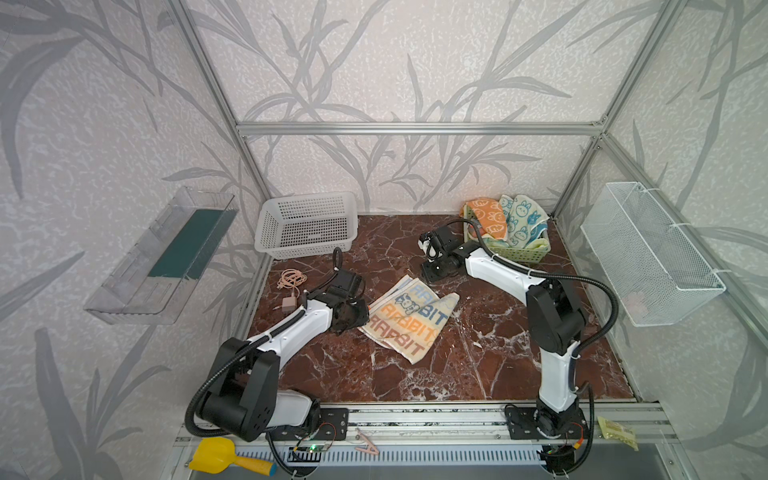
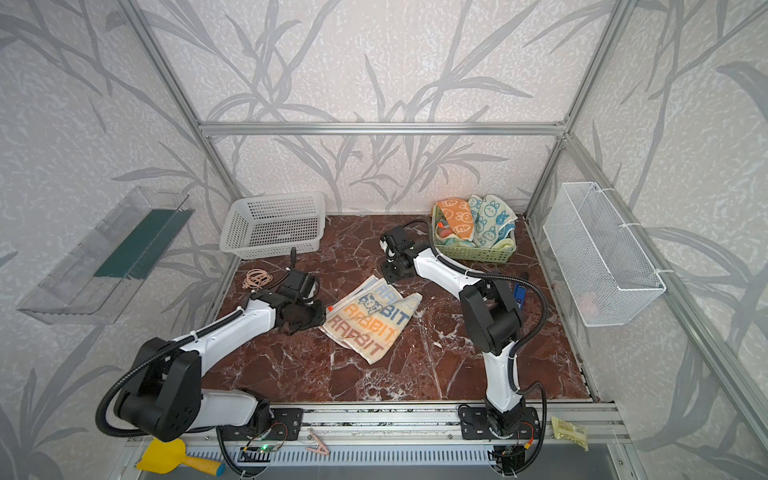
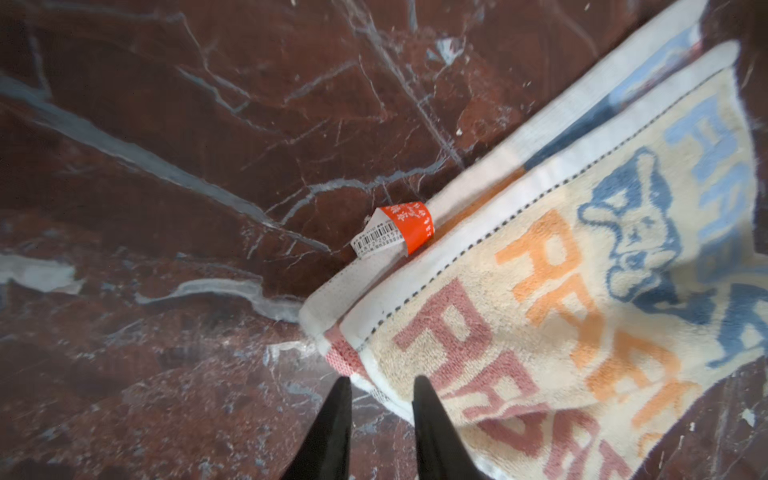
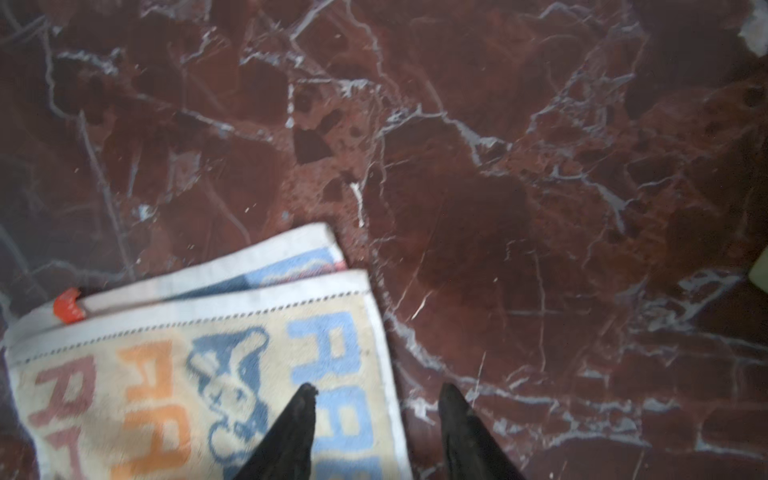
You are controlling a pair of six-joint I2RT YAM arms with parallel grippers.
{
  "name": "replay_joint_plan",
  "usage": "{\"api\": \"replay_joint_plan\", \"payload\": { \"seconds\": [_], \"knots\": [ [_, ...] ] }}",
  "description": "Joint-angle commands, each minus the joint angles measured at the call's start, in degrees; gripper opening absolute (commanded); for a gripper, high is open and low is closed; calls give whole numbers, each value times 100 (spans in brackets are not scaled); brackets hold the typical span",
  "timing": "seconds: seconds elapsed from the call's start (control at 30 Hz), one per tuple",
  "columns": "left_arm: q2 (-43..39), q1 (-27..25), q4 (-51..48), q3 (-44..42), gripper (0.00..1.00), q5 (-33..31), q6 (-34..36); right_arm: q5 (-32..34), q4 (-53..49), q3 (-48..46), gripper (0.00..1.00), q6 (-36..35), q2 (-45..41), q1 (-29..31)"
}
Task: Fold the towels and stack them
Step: 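Grasp the towel's near corner with the left gripper while the right grasps another corner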
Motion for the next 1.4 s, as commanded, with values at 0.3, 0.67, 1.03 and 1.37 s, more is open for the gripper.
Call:
{"api": "replay_joint_plan", "payload": {
  "seconds": [0.3, 0.67, 1.03, 1.37],
  "knots": [
    [712, -104, 199, 289, 46, -43, -287, -544, -624, 1125, 58, 49, 1166, -168],
    [605, -104, 642, 212, 39, 20, -424, -833, -474, 1375, 36, 208, 1527, -163],
    [690, -104, 1461, -152, 32, 111, -581, -1019, -202, 887, 25, 369, 1404, -167],
    [423, -104, 1637, -345, 0, 48, -382, -293, 748, -180, 0, 337, 83, -165]
  ]
}}
